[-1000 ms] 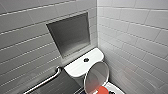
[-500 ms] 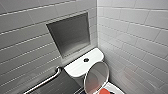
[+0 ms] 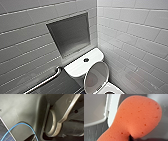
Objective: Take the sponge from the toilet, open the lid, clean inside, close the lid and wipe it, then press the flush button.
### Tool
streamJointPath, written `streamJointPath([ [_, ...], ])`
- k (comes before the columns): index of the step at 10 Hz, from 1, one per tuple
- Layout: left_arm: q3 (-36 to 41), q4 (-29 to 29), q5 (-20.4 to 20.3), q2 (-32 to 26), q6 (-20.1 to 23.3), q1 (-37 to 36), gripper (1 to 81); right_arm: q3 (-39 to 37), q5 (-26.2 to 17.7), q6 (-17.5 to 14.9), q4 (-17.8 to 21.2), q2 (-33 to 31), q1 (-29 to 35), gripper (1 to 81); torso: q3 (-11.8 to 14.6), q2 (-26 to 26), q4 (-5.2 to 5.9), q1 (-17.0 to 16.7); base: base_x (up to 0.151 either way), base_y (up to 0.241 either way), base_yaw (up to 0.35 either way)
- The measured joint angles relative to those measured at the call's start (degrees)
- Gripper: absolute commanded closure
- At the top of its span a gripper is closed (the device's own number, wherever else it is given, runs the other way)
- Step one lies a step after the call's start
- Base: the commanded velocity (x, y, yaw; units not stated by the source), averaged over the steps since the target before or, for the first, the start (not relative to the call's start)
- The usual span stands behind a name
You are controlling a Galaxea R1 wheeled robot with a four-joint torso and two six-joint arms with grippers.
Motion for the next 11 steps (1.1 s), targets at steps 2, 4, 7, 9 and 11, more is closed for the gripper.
streamJointPath([
  [2, 0.0, 0.0, 0.0, 0.0, 0.0, 0.0, 1.0, -1.8, 1.8, 0.0, -0.1, 0.2, -1.3, 81.1, 0.0, 0.0, 0.00, 0.0, 0.000, 0.000, 0.000],
  [4, 0.0, 0.0, 0.0, 0.0, 0.0, 0.0, 1.0, -1.9, 1.7, 0.3, -0.1, -1.7, -2.5, 81.1, 0.0, 0.0, 0.00, 0.0, 0.000, 0.000, 0.000],
  [7, 0.1, 0.0, 0.0, 0.1, 0.0, 0.0, 1.0, 4.5, 2.7, 0.3, -0.2, -8.4, -4.0, 81.1, 0.0, 0.0, 0.00, 0.0, 0.000, 0.000, 0.000],
  [9, 0.4, 0.0, 0.0, 0.1, 0.0, 0.0, 1.0, 9.4, 3.7, 0.3, -0.2, -12.5, -5.7, 81.1, 0.0, 0.0, 0.00, 0.0, 0.000, 0.000, 0.000],
  [11, 0.4, 0.0, -0.7, 0.1, 0.0, 0.0, 1.0, 13.1, 4.3, 0.0, -0.2, -16.1, -7.0, 81.1, 0.0, 0.0, 0.02, 0.0, 0.000, 0.000, 0.000],
])
